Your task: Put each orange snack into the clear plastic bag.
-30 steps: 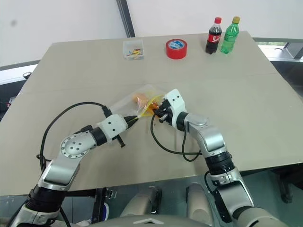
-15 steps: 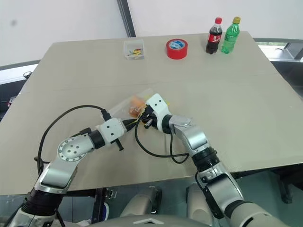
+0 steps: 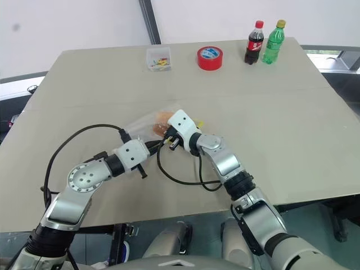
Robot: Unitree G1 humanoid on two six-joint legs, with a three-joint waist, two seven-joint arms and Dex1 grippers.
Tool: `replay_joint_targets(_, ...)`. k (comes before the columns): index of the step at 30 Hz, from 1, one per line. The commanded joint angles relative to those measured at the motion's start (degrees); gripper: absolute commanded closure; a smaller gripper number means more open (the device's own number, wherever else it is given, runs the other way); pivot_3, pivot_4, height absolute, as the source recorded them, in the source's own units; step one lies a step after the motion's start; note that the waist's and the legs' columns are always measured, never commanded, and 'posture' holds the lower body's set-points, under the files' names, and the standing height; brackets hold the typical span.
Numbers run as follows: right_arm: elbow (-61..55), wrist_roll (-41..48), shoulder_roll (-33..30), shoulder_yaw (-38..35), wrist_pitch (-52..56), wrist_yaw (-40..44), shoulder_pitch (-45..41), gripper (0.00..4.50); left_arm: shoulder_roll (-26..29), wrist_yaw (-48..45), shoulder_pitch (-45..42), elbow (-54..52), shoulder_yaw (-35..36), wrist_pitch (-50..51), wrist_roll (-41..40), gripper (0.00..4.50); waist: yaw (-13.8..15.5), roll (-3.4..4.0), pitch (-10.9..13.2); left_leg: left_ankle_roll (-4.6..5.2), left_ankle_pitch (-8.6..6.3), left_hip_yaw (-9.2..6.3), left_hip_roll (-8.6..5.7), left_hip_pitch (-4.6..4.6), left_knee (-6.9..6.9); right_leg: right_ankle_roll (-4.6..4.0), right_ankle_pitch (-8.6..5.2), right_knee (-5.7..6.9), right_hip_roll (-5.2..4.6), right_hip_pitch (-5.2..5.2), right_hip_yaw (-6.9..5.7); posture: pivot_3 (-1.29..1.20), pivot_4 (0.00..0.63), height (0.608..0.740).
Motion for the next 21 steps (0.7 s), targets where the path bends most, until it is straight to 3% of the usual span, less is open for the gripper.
replay_joint_targets(1,-1.80,-0.57,0.65,-2.29,-1.67,-2.47,-1.70,1.74,-0.74,0.90,-1.25,-1.56,2.23,0.72,-1.95,4.50,0.06,0.00,0.00,0.00,0.00,-0.01,0.00,0.00,0.00,0.00,0.00,0.00,0.00,0.00,0.00,0.00,0.150,0.740)
replay_joint_targets(3,-4.04,-0.14,-0.33,-2.71,-1.06,-1.61,-0.96,0.89,-1.57,1.15,-1.73,-1.30,2.80,1.82,-2.93,4.50,0.07,0.00,0.00,0.00,0.00,-0.02,0.00,0.00,0.00,0.00,0.00,0.00,0.00,-0.01,-0.01,0.00,0.150,0.740)
replay_joint_targets(9,-18.67,2.46,-8.44,-4.65,2.89,3.79,4.41,0.89,-4.08,2.02,-3.91,0.53,5.54,6.39,-7.21,4.50,0.20,-0.01,0.00,0.00,0.00,-0.05,-0.01,-0.03,0.02,0.00,0.00,-0.05,-0.02,0.04,-0.05,0.00,0.150,0.740)
replay_joint_targets(12,-22.71,-1.05,-14.03,-3.23,-1.16,4.94,6.63,0.89,-4.39,1.84,-4.55,1.14,6.88,7.82,-9.34,4.50,0.06,-0.01,0.00,0.00,0.00,-0.02,0.00,-0.03,0.02,0.00,0.00,-0.04,-0.01,0.05,-0.04,0.00,0.150,0.740)
replay_joint_targets(16,-18.01,-14.79,-22.10,2.85,-12.17,1.33,5.32,0.89,-4.44,0.90,-4.56,1.34,7.78,9.26,-12.15,4.50,0.13,-0.01,-0.01,0.00,0.00,0.02,-0.01,-0.02,0.03,0.01,0.00,-0.03,-0.03,0.05,-0.03,0.00,0.150,0.740)
replay_joint_targets(21,-5.49,-23.92,-21.53,6.28,-22.17,-6.44,0.43,0.89,-4.09,-0.24,-4.51,0.92,8.49,10.36,-14.87,4.50,-0.04,-0.02,0.00,-0.01,0.00,0.07,0.03,-0.01,0.03,0.00,0.00,0.00,0.01,0.04,0.01,0.00,0.150,0.740)
